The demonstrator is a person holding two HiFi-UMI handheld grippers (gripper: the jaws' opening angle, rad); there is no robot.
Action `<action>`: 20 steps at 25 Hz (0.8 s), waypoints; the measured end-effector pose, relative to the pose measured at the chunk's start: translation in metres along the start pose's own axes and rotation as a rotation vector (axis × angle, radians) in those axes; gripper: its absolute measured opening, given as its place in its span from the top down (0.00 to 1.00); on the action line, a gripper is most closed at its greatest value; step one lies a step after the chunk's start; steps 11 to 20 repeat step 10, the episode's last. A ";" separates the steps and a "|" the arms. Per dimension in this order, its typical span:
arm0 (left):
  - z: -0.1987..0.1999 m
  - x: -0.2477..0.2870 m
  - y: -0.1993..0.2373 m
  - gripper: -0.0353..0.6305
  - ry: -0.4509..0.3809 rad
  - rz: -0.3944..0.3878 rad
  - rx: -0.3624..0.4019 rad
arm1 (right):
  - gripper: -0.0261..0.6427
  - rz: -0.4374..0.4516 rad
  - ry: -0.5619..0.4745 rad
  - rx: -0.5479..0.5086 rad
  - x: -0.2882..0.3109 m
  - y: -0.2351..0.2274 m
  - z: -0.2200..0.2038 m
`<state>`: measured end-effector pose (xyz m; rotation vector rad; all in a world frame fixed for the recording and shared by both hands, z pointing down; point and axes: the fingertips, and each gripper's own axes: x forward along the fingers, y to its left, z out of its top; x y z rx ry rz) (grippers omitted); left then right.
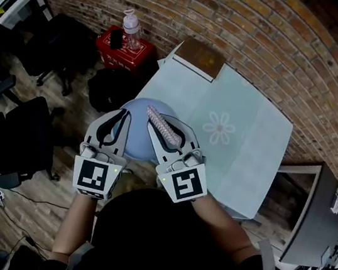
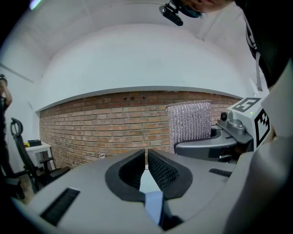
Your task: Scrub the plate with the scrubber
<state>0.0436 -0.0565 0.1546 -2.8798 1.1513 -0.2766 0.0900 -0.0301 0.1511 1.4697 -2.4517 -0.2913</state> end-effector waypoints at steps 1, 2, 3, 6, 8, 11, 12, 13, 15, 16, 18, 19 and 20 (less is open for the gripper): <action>0.002 0.001 -0.001 0.90 -0.002 0.007 0.000 | 0.83 0.006 -0.002 -0.001 0.000 0.000 0.000; 0.004 0.001 -0.001 0.90 -0.005 0.016 -0.002 | 0.83 0.014 -0.005 -0.001 0.000 -0.001 0.001; 0.006 0.001 -0.002 0.90 -0.008 0.025 -0.003 | 0.83 0.024 -0.009 -0.002 0.000 -0.001 0.001; 0.010 0.004 -0.002 0.90 -0.007 0.047 0.002 | 0.83 0.048 -0.018 0.000 0.003 -0.004 0.000; 0.010 0.007 -0.002 0.90 -0.004 0.058 0.003 | 0.83 0.056 -0.025 -0.001 0.006 -0.007 -0.001; 0.011 0.010 -0.002 0.90 -0.002 0.069 0.002 | 0.83 0.065 -0.034 0.000 0.008 -0.010 -0.001; 0.011 0.010 -0.002 0.90 -0.002 0.069 0.002 | 0.83 0.065 -0.034 0.000 0.008 -0.010 -0.001; 0.011 0.010 -0.002 0.90 -0.002 0.069 0.002 | 0.83 0.065 -0.034 0.000 0.008 -0.010 -0.001; 0.011 0.010 -0.002 0.90 -0.002 0.069 0.002 | 0.83 0.065 -0.034 0.000 0.008 -0.010 -0.001; 0.011 0.010 -0.002 0.90 -0.002 0.069 0.002 | 0.83 0.065 -0.034 0.000 0.008 -0.010 -0.001; 0.011 0.010 -0.002 0.90 -0.002 0.069 0.002 | 0.83 0.065 -0.034 0.000 0.008 -0.010 -0.001; 0.011 0.010 -0.002 0.90 -0.002 0.069 0.002 | 0.83 0.065 -0.034 0.000 0.008 -0.010 -0.001; 0.011 0.010 -0.002 0.90 -0.002 0.069 0.002 | 0.83 0.065 -0.034 0.000 0.008 -0.010 -0.001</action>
